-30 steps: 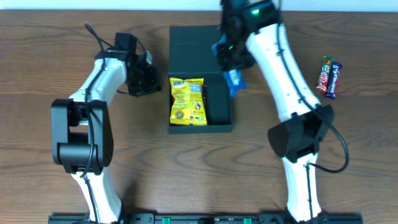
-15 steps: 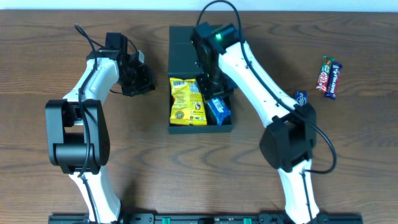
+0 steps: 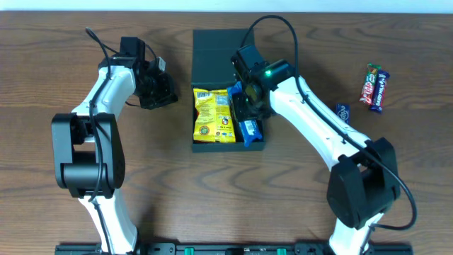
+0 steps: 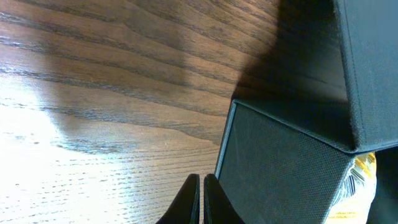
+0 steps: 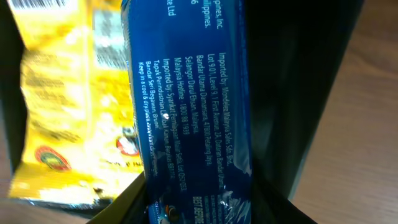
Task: Pack container
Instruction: 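Carry the blue bar with the right gripper and lower it into the box, then push the blue bar down beside the yellow bag with the right gripper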
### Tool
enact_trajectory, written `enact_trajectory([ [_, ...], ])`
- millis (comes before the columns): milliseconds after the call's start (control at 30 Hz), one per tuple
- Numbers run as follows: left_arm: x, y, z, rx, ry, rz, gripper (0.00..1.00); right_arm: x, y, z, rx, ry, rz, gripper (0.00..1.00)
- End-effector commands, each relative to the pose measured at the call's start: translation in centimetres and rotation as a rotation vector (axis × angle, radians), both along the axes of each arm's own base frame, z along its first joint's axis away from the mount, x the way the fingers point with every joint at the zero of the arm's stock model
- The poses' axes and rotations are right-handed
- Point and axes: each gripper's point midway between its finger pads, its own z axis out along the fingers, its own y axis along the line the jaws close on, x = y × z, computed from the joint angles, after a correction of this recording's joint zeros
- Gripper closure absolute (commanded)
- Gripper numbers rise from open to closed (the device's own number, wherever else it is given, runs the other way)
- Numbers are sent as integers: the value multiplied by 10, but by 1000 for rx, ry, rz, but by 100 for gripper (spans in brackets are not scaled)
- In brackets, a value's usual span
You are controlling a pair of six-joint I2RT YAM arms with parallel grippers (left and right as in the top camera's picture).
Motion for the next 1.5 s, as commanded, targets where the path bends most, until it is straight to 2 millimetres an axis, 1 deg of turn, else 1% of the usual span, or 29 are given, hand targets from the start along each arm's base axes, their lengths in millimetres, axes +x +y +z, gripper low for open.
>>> enact_trajectory([
  [0,1,-2,-3,-11,0,-22,94,5,1,5,12,-23,-49,98],
  [167,0,-2,-3,-11,2,-22,94,10,5,-13,12,0,-95,98],
  [333,0,-2,-3,-11,2,-22,94,15,10,-24,19,7,-137,98],
  [467,0,-2,-3,-11,0,-26,94,21,9,-34,5,0,-154,99],
  [567,0,-2,-3,-11,1,-26,94,21,7,-40,-12,5,-157,98],
  [700,0,-2,-3,-11,1,-26,94,12,6,-43,-27,39,-149,99],
  [733,0,-2,-3,-11,0,-26,94,8,3,-44,-41,57,-150,98],
  [833,0,-2,-3,-11,0,-26,94,3,-1,-45,-57,75,-151,98],
  [967,0,-2,-3,-11,0,-26,94,5,-4,-45,-72,64,-154,99],
  [1067,0,-2,-3,-11,0,-26,94,9,-2,-44,-64,46,-151,99],
  [1167,0,-2,-3,-11,0,-26,94,9,-1,-46,-66,48,-150,98],
  [1467,0,-2,-3,-11,0,-26,94,8,0,-68,-83,84,-147,99],
])
